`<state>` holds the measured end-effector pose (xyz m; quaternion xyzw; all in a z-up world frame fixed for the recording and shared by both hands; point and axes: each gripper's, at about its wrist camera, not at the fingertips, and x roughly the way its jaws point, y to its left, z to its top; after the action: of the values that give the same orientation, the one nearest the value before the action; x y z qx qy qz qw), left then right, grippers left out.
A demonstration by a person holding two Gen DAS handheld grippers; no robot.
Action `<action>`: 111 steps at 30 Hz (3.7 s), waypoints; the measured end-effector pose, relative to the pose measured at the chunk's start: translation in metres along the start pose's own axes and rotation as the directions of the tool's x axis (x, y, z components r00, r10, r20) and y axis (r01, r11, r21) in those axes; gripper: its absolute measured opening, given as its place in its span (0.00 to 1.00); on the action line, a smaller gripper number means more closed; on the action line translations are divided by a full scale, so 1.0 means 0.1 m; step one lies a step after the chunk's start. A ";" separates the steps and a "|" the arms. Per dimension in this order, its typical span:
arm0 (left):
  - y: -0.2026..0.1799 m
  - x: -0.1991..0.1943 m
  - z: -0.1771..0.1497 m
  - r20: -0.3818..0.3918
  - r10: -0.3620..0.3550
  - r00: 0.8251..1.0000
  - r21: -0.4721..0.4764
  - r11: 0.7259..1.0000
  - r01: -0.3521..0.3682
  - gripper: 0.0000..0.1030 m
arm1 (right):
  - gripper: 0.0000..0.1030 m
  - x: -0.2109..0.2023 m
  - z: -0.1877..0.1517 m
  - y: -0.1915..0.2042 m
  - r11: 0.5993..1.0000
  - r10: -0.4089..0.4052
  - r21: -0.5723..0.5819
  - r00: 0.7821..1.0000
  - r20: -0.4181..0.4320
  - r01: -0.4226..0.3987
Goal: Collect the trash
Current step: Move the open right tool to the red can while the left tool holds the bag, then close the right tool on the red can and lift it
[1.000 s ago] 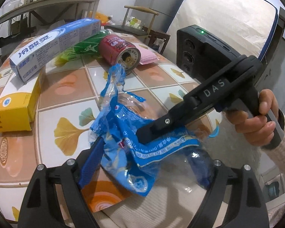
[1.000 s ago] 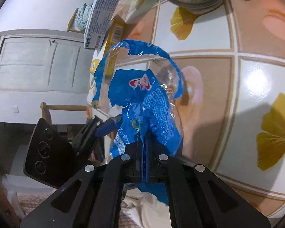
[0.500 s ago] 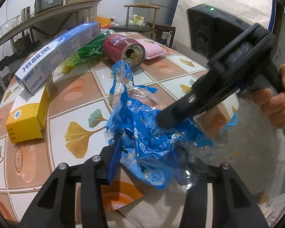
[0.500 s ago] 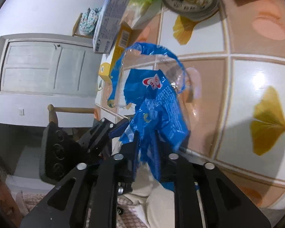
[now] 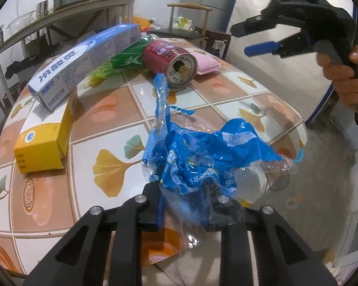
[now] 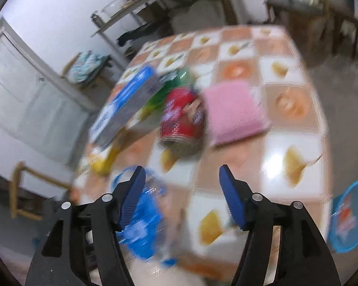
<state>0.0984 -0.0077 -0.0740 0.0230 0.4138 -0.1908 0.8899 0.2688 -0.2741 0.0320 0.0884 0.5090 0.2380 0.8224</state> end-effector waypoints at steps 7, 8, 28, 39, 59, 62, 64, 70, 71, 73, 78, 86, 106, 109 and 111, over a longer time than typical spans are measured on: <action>0.10 -0.01 0.00 0.001 0.011 1.000 -0.036 0.999 -0.011 0.15 | 0.70 0.45 0.38 -0.11 0.956 -0.266 -0.118 0.963 0.029 0.268; 0.12 -0.01 0.00 0.001 0.011 1.000 -0.041 0.999 -0.011 0.15 | 0.70 0.50 0.41 -0.15 0.952 -0.279 -0.123 0.960 0.020 0.279; 0.16 0.00 0.02 -0.002 0.006 1.000 -0.058 0.998 -0.006 0.15 | 0.48 0.86 0.31 -0.25 0.896 -0.401 -0.238 0.913 -0.071 0.375; 0.16 0.00 0.03 -0.008 0.009 1.000 -0.068 0.998 -0.009 0.15 | 0.64 0.57 0.33 -0.30 0.907 -0.365 -0.228 0.931 -0.011 0.353; 0.15 -0.01 0.02 -0.003 0.012 1.000 -0.072 0.997 -0.013 0.15 | 0.62 1.10 0.71 0.18 0.999 -0.003 0.041 0.982 -0.189 0.011; 0.15 -0.02 0.01 -0.003 0.013 1.000 -0.072 0.997 -0.013 0.15 | 0.61 1.19 0.73 0.23 0.999 -0.004 0.045 0.978 -0.210 0.014; 0.15 -0.01 0.02 -0.003 0.012 1.000 -0.073 0.997 -0.013 0.15 | 0.61 1.24 0.73 0.28 0.999 -0.012 0.035 0.975 -0.221 0.020; 0.16 -0.01 0.02 0.000 0.007 1.000 -0.085 0.996 -0.007 0.15 | 0.61 1.31 0.75 0.31 0.999 -0.013 0.049 0.974 -0.227 0.024; 0.17 -0.01 0.02 0.001 0.005 1.000 -0.089 0.996 -0.005 0.15 | 0.60 1.30 0.74 0.30 0.998 -0.011 0.054 0.974 -0.226 0.024; 0.17 -0.01 0.02 0.001 0.001 1.000 -0.098 0.995 -0.001 0.14 | 0.60 1.29 0.73 0.28 0.997 -0.003 0.072 0.975 -0.224 0.020; 0.20 -0.03 0.02 -0.006 -0.007 1.000 -0.109 0.994 0.006 0.13 | 0.60 1.20 0.61 0.23 0.996 0.017 0.094 0.970 -0.242 0.006; 0.19 -0.03 0.02 -0.008 -0.004 1.000 -0.113 0.994 0.003 0.13 | 0.63 1.14 0.56 0.26 0.998 -0.007 0.052 0.960 -0.281 0.022; 0.20 -0.05 0.01 -0.007 -0.028 1.000 -0.129 0.991 0.027 0.11 | 0.63 1.07 0.44 0.09 0.986 0.090 0.157 0.963 -0.253 -0.051; 0.16 -0.08 0.03 -0.005 -0.031 1.000 -0.122 0.992 0.030 0.11 | 0.63 0.83 0.37 0.03 0.983 0.111 0.166 0.970 -0.215 -0.076; 0.12 -0.11 0.06 -0.002 -0.042 0.999 -0.121 0.992 0.041 0.11 | 0.63 0.69 0.36 0.01 0.980 0.133 0.171 0.973 -0.188 -0.101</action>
<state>0.1004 0.0054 -0.0637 -0.0390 0.4271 -0.1839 0.8844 0.3253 -0.2362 -0.0061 0.1601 0.5998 0.2519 0.7424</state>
